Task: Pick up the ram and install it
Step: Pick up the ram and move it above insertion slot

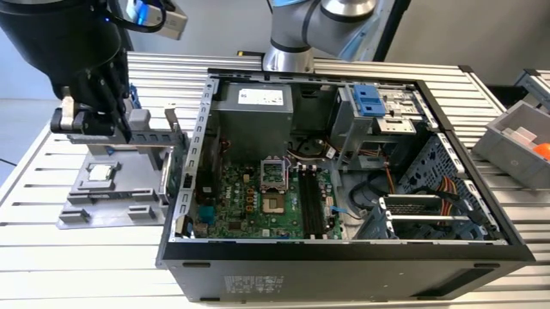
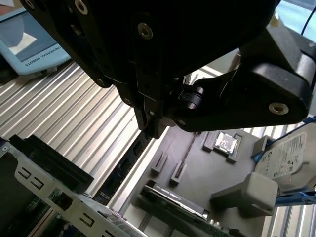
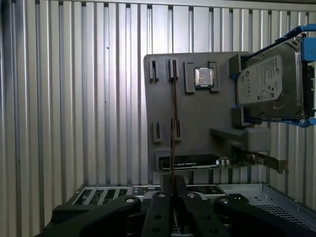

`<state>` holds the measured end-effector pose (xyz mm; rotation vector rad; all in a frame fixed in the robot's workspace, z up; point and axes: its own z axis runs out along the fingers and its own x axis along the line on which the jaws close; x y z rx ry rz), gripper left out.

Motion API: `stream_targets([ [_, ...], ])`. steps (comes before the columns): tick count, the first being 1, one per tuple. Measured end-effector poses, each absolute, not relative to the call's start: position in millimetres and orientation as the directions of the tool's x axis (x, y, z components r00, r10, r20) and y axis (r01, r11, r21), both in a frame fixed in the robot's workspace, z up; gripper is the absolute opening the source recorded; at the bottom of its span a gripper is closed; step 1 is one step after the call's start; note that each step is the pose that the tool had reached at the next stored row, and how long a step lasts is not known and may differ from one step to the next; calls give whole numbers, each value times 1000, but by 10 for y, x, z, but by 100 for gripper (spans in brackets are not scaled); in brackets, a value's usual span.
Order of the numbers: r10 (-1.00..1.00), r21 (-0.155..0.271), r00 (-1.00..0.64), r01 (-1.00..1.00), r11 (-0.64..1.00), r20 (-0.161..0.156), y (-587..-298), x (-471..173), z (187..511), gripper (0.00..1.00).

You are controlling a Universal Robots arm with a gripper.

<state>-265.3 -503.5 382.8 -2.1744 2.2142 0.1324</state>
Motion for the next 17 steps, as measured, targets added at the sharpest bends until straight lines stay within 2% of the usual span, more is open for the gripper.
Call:
stream_targets([
  [17, -996, 41, -20, -999, 17, -85, -5035, -2302, 3829, 0],
])
